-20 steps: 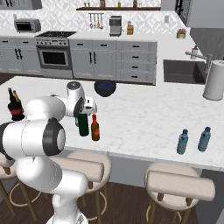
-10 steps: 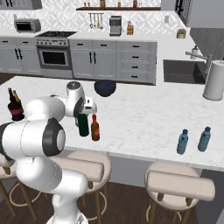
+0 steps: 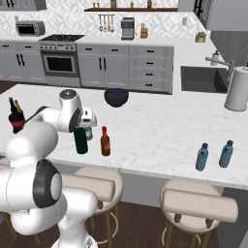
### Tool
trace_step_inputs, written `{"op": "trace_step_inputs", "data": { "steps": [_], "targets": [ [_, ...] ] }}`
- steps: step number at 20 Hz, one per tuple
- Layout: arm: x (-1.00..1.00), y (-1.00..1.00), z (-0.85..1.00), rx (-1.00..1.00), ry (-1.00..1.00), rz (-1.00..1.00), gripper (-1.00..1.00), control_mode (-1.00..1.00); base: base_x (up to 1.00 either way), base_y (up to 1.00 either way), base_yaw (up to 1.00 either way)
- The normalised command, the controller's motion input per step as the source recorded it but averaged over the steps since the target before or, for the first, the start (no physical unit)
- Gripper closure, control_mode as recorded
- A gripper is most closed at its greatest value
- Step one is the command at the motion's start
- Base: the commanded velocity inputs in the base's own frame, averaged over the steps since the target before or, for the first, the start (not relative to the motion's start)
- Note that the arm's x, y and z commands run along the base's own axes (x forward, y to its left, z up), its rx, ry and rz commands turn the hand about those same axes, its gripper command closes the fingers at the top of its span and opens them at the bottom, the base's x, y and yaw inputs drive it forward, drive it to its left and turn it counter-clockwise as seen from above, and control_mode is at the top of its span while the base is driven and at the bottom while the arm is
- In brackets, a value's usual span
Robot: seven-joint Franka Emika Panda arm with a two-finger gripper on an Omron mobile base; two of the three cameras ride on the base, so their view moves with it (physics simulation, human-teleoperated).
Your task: Move the plastic bottles in the middle to the plastics group, and the glass bottles in the middle to the glass group.
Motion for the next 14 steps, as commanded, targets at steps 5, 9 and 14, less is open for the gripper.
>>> {"op": "trace_step_inputs", "data": {
  "steps": [5,9,14],
  "targets": [
    [-0.1,1.0,0.32,0.0,0.0,0.06,1.0,-1.0,0.0,0.0,0.0],
    [0.0,1.0,0.37,0.0,0.0,0.04,1.0,-1.0,0.0,0.0,0.0],
    [0.08,1.0,0.27,0.0,0.0,0.06,1.0,-1.0,0.0,0.0,0.0]
  ]
}}
